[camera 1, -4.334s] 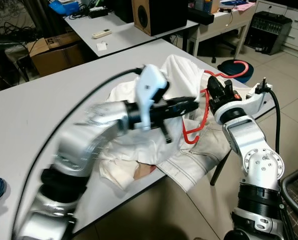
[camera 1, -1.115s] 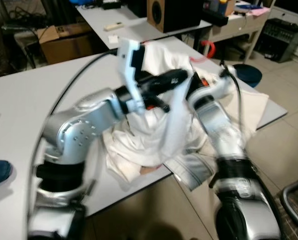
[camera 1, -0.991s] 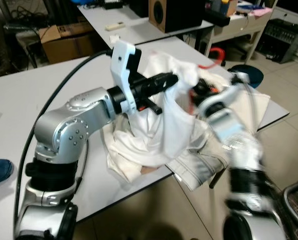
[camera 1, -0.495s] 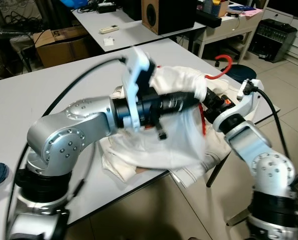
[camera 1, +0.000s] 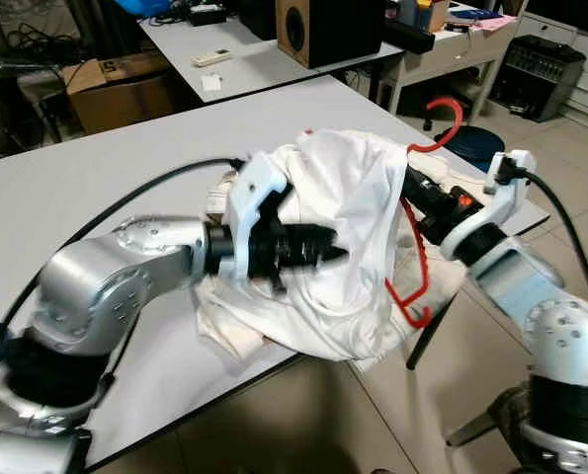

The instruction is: Hang hanger

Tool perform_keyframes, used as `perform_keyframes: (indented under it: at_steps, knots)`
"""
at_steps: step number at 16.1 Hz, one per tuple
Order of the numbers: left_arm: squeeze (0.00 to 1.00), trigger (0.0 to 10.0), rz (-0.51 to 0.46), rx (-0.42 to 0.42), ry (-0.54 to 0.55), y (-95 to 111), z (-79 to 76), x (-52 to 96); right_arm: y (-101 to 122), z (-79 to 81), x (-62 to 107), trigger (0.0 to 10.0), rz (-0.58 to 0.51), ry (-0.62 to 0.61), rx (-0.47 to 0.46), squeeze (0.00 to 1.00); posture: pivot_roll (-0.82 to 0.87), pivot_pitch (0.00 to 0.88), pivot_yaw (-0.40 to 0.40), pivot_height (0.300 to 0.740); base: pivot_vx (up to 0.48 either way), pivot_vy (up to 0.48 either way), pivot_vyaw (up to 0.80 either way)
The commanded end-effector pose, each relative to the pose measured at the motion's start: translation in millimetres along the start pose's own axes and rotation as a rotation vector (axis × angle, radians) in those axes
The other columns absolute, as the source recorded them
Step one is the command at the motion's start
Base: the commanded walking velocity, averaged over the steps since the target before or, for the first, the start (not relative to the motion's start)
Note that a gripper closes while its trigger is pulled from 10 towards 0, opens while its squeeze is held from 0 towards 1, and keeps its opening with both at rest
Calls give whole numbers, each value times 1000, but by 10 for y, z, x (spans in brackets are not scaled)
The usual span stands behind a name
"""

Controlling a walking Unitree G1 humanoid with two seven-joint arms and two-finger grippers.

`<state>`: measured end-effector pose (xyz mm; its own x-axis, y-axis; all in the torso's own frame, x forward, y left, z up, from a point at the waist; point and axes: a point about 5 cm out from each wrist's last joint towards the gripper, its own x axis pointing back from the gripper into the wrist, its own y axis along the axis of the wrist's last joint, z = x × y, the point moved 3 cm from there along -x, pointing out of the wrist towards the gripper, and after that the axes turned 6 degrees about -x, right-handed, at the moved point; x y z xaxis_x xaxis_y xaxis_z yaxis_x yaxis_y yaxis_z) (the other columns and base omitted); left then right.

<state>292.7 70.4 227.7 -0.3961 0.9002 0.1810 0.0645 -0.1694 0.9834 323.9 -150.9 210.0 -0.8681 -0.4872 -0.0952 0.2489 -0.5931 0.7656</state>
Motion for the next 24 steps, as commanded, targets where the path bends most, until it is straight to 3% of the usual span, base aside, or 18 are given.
perform_keyframes:
  at_steps: [1, 2, 3, 4, 6, 7, 8, 9, 11, 12, 15, 19, 24]
  knots:
    - [1000, 10000, -113, -12, 152, 195, 273, 64, 34, 89, 69, 10000, 9, 96, 55, 0, -105, 0, 71, 740, 0, 0, 0]
    - [984, 10000, -242, 40, 246, 352, 466, 99, 64, 120, 158, 10000, 30, 170, 111, 0, -107, 0, 72, 740, 0, 0, 0]
    - [675, 10000, -349, 98, 315, 475, 621, 136, 86, 150, 262, 10000, 55, 246, 158, 0, -112, 0, 74, 740, 0, 0, 0]
    - [0, 10000, -364, 141, 360, 479, 729, 142, 85, 165, 356, 10000, 83, 298, 192, 0, -121, 0, 82, 740, 0, 0, 0]
    - [0, 10000, -352, 120, 317, 450, 727, 107, 100, 184, 534, 10000, 128, 376, 209, 0, -125, 0, 85, 740, 0, 0, 0]
    - [0, 10000, -363, 109, 212, 457, 598, 74, 107, 211, 598, 10000, 146, 408, 233, 0, -142, 0, 101, 740, 0, 0, 0]
    - [0, 10000, -365, 108, 181, 457, 560, 68, 108, 220, 608, 10000, 149, 416, 235, 0, -142, 0, 101, 740, 0, 0, 0]
    - [0, 10000, -358, 26, 91, 425, 433, 51, 115, 252, 638, 10000, 153, 447, 243, 0, -145, 0, 104, 740, 0, 0, 0]
    - [0, 10000, -250, -93, 36, 254, 380, 16, 131, 292, 691, 10000, 154, 490, 251, 0, -150, 0, 108, 740, 0, 0, 0]
    - [0, 10000, -231, -103, 28, 216, 379, 15, 135, 301, 701, 10000, 155, 499, 250, 0, -150, 0, 108, 740, 0, 0, 0]
    - [0, 10000, -124, -197, 137, 28, 604, 103, 173, 329, 751, 10000, 154, 531, 249, 0, -152, 0, 112, 740, 0, 0, 0]
    - [0, 10000, -200, -165, 172, 21, 733, 404, 212, 314, 800, 10000, 140, 537, 237, 0, -149, 0, 113, 740, 0, 0, 0]
    - [0, 10000, -192, -147, 262, -84, 884, 501, 208, 290, 820, 10000, 140, 537, 224, 0, -147, 0, 113, 740, 0, 0, 0]
